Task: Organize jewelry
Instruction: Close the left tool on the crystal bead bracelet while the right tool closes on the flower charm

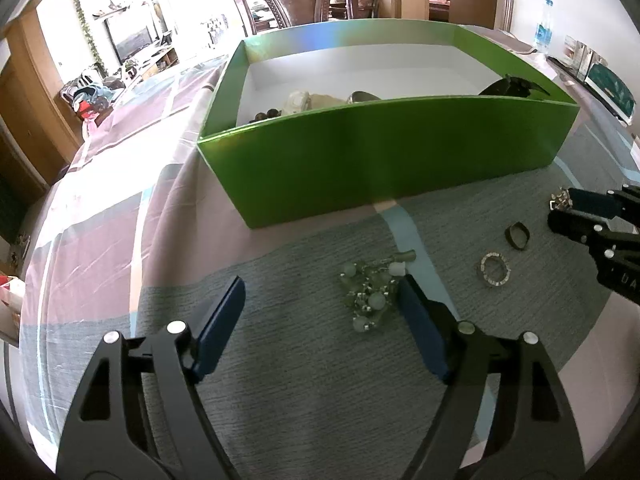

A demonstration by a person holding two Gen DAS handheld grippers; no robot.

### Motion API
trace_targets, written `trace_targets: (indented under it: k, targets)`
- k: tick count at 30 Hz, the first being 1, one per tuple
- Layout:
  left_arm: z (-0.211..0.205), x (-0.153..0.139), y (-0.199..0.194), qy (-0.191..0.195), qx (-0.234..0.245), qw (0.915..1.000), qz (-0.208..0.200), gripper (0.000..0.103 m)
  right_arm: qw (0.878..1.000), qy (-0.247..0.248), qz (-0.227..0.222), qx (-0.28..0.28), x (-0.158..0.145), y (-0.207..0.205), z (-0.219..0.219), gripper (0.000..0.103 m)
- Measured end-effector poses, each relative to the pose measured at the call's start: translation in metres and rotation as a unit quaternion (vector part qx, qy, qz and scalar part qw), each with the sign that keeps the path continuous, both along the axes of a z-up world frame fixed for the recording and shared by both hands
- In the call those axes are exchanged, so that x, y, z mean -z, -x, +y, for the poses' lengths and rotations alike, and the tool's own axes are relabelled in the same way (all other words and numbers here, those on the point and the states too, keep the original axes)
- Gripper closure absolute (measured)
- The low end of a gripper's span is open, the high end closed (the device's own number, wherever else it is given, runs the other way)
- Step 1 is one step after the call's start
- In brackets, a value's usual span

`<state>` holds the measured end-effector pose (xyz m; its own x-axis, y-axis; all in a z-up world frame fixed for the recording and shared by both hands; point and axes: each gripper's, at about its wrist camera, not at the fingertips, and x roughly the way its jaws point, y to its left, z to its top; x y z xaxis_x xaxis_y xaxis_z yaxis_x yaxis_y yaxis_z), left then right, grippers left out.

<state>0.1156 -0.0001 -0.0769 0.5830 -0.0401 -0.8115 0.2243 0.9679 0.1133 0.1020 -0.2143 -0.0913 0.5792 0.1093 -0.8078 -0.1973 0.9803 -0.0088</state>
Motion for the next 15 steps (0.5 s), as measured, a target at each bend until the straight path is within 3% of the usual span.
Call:
trace_targets:
  k: [6,15]
  targets:
    - [-0.0004,0.0003,0.0004,-0.002,0.000,1.0000,-0.001,0.025,1.000,0.002,-0.003,0.008,0.0005,-0.0014,-0.0005,0.055]
    - [-0.0014,0.0008,0.0022,0.000,-0.004,1.0000,-0.001,0.025,1.000,-0.010,-0.012,0.019,0.0017,-0.0034,0.0008,0.055]
